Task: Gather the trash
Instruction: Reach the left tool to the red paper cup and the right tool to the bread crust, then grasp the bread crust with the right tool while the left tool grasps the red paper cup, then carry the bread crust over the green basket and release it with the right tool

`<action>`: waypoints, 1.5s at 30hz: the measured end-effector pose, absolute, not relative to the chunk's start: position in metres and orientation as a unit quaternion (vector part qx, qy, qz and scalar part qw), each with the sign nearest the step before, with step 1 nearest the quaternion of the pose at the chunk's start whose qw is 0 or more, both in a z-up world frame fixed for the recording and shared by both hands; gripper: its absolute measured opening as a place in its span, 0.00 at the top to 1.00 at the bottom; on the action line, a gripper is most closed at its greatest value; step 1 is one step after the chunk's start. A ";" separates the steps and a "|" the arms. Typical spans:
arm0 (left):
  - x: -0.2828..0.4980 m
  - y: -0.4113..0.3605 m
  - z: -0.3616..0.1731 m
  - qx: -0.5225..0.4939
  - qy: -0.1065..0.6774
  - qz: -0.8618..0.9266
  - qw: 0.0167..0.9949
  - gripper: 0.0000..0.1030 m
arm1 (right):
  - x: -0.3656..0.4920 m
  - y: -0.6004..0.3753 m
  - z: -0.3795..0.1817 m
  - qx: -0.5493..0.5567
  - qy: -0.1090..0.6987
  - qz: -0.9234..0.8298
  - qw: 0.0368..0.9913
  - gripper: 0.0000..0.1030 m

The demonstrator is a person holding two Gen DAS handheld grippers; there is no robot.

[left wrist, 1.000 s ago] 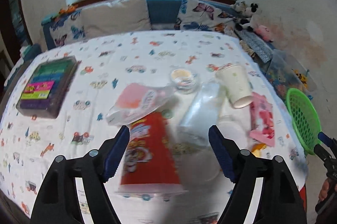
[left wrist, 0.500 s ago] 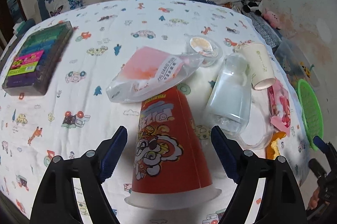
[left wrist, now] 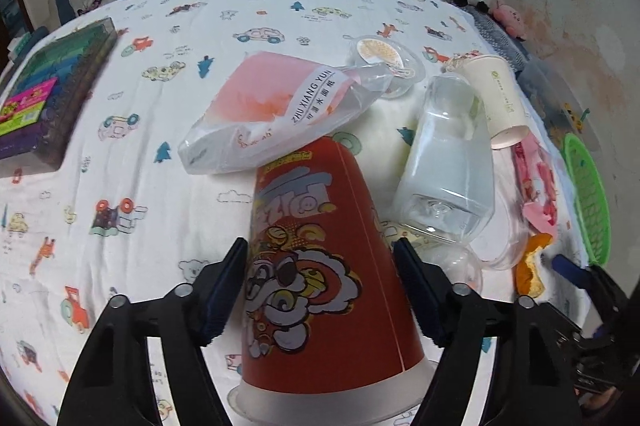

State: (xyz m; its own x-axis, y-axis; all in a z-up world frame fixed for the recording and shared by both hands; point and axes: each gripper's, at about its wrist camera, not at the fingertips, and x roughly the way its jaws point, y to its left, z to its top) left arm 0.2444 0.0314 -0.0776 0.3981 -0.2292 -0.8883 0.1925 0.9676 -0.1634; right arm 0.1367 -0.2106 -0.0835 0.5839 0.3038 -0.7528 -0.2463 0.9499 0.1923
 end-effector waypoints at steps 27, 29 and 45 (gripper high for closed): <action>0.210 0.044 -0.054 -0.029 0.496 -0.153 0.854 0.34 | 0.158 -0.205 -0.095 -0.009 0.422 0.156 0.893 0.56; 0.206 0.044 -0.051 -0.029 0.493 -0.153 0.856 0.34 | 0.154 -0.206 -0.092 -0.006 0.420 0.156 0.894 0.58; 0.166 0.014 -0.014 -0.024 0.456 -0.203 0.866 0.34 | 0.108 -0.235 -0.056 0.041 0.384 0.154 0.910 0.62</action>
